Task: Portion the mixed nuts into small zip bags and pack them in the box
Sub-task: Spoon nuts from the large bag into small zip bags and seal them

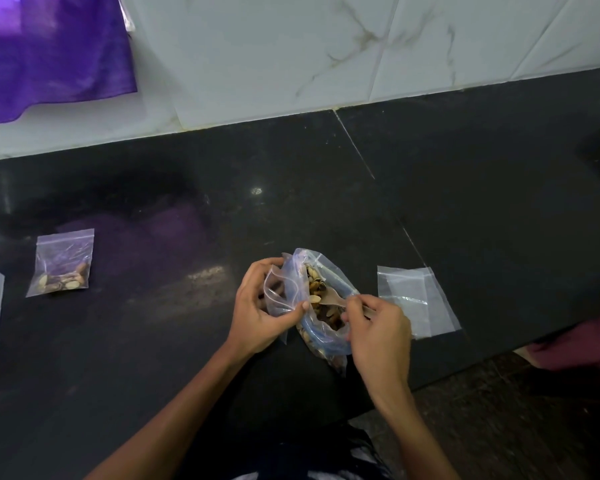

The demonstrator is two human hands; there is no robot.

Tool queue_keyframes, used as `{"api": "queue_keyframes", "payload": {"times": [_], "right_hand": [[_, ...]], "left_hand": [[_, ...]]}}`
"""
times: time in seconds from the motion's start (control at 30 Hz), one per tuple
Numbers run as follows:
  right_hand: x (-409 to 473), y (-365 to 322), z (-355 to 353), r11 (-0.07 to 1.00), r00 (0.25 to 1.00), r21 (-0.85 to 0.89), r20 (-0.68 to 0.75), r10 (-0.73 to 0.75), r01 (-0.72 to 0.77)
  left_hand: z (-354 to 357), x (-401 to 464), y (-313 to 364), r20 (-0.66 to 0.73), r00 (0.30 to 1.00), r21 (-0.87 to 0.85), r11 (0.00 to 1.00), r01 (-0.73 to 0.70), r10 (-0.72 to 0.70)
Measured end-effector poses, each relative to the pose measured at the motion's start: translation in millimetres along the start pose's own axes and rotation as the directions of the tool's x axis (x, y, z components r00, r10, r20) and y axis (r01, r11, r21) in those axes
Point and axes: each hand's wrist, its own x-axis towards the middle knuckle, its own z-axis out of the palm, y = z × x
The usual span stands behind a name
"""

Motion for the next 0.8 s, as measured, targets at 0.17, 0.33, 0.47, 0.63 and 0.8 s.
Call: {"api": "queue_keyframes", "payload": {"times": [0.17, 0.33, 0.47, 0.63, 0.8], "right_hand": [[1.3, 4.7, 8.3, 0.989, 0.997, 0.132, 0.058, 0.055, -0.062], [11.6, 12.8, 0.8, 0.911, 0.935, 0.268, 0.255, 0.247, -0.314], [18.4, 8.8, 4.8, 0.862, 0.897, 0.301, 0.311, 0.315, -0.407], [18.1, 4.1, 6.5, 0.824, 0.849, 0.288, 0.375, 0.372, -0.488], [10.9, 12.2, -0.6, 0.851, 0.886, 0.315, 0.343, 0.312, -0.421]], "left_hand": [[-0.6, -0.6, -1.8, 0.006, 1.000, 0.011, 1.000, -0.001, 0.001], [0.0, -1.0, -5.2, 0.009, 1.000, -0.018, 1.000, 0.022, -0.022], [-1.3, -0.1, -4.4, 0.017, 0.999, -0.020, 0.999, 0.031, -0.030], [-1.3, -2.0, -0.1, 0.014, 0.999, -0.014, 0.999, 0.037, -0.037], [0.5, -7.7, 8.3, -0.014, 0.999, -0.025, 0.999, 0.040, -0.040]]}}
